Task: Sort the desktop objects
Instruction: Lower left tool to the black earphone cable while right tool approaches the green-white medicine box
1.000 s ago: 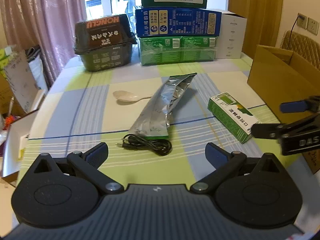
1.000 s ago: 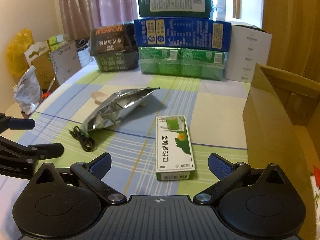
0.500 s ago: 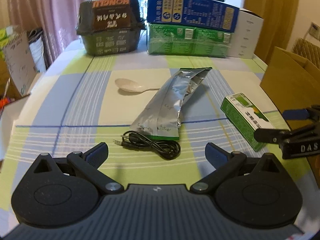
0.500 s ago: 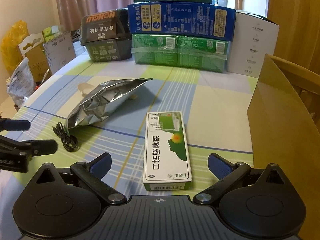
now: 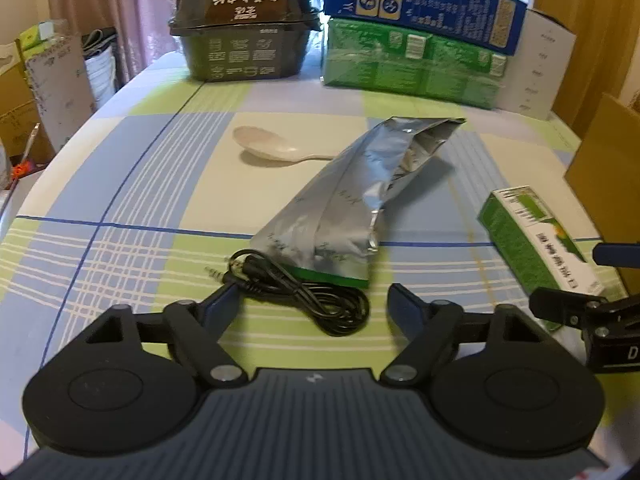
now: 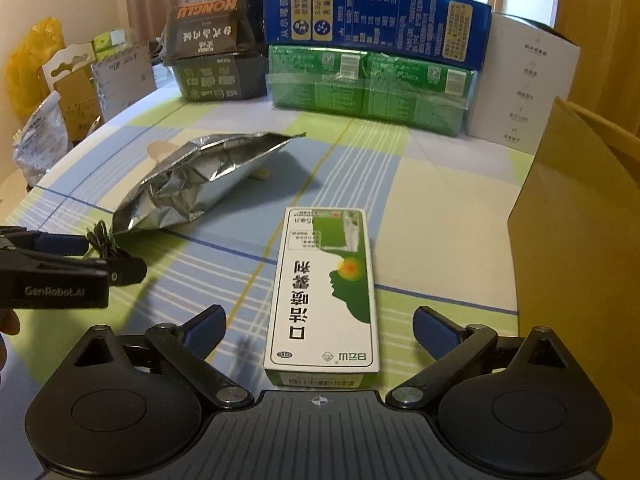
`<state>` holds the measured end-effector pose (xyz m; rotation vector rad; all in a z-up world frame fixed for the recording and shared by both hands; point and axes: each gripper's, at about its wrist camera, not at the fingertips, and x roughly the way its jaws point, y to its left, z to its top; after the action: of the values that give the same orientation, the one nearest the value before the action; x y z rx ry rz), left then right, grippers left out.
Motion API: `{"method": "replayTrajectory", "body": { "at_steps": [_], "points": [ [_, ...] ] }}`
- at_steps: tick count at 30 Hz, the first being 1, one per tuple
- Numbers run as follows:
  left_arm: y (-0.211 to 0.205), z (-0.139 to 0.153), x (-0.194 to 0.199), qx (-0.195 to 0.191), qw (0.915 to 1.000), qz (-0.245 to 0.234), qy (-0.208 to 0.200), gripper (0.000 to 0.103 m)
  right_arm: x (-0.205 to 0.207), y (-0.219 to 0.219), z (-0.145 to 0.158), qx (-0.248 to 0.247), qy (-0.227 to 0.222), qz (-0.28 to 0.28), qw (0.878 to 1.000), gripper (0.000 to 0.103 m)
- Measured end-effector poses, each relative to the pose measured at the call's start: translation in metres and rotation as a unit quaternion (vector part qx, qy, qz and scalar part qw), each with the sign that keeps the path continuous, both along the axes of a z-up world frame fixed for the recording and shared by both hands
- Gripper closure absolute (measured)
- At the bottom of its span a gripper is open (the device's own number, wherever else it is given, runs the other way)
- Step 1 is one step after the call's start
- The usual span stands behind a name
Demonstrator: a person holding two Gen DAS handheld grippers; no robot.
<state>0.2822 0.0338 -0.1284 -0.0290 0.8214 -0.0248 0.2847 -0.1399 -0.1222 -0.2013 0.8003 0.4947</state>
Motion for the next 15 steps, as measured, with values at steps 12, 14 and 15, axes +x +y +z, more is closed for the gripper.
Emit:
{"method": "replayTrajectory", "body": {
  "at_steps": [12, 14, 15],
  "points": [
    [0.003, 0.005, -0.022, 0.023, 0.9997, -0.008, 0.003, 0.077, 0.0, -0.004, -0.012, -0.006, 0.015, -0.005, 1.0, 0.049],
    [0.001, 0.007, -0.028, 0.023, 0.9996, -0.011, 0.008, 0.077, -0.002, -0.006, -0.01, -0.003, 0.018, -0.011, 1.0, 0.05],
    [0.0, 0.007, -0.031, 0.025, 0.9995, -0.015, 0.01, 0.078, -0.003, -0.006, -0.009, -0.001, 0.02, -0.013, 1.0, 0.05]
  ]
}}
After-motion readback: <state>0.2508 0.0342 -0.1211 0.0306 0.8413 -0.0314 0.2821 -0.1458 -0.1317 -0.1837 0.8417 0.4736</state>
